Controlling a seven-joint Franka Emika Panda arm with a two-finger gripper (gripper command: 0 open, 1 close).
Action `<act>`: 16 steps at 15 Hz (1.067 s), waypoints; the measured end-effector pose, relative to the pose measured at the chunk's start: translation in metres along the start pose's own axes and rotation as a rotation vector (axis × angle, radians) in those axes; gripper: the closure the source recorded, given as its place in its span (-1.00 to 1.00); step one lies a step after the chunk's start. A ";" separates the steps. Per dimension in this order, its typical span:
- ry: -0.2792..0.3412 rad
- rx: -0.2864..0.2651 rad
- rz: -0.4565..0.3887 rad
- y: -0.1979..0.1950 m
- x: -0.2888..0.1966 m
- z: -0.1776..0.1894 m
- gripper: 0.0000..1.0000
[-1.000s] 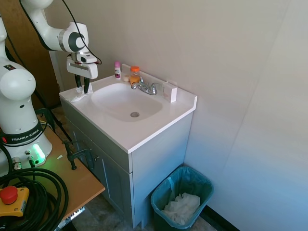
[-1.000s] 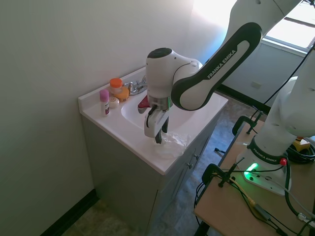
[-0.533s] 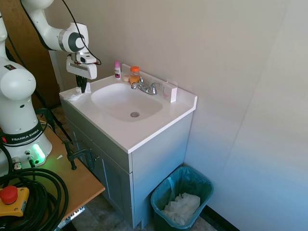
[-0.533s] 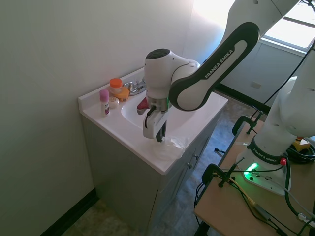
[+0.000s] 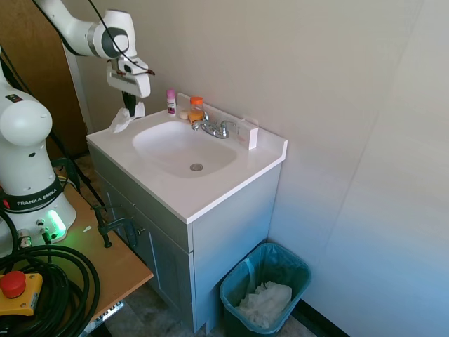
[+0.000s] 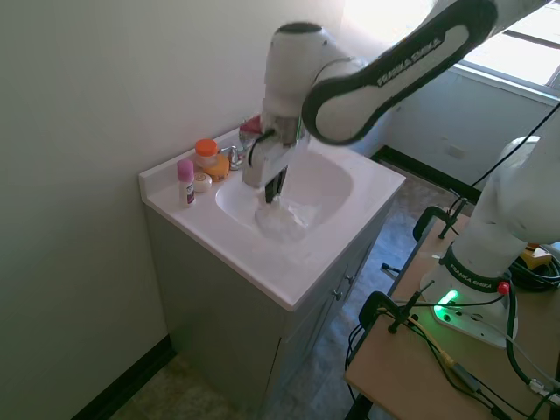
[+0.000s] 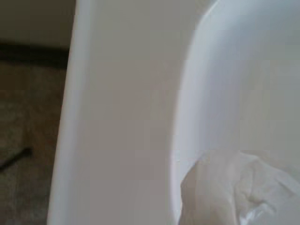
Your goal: Throw the tissue in the trash bin
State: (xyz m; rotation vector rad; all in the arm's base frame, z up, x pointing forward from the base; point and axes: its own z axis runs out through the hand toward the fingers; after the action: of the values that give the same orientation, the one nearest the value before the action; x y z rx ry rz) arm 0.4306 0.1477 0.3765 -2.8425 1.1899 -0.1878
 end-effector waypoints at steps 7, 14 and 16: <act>0.172 0.196 0.441 0.149 0.219 -0.117 1.00; 0.258 0.137 0.838 0.299 0.349 -0.065 1.00; 0.259 0.104 0.912 0.325 0.379 -0.036 1.00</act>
State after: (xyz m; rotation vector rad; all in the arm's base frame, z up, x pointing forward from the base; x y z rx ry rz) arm 0.4605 -0.3502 0.4152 -1.9494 2.2754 -0.5360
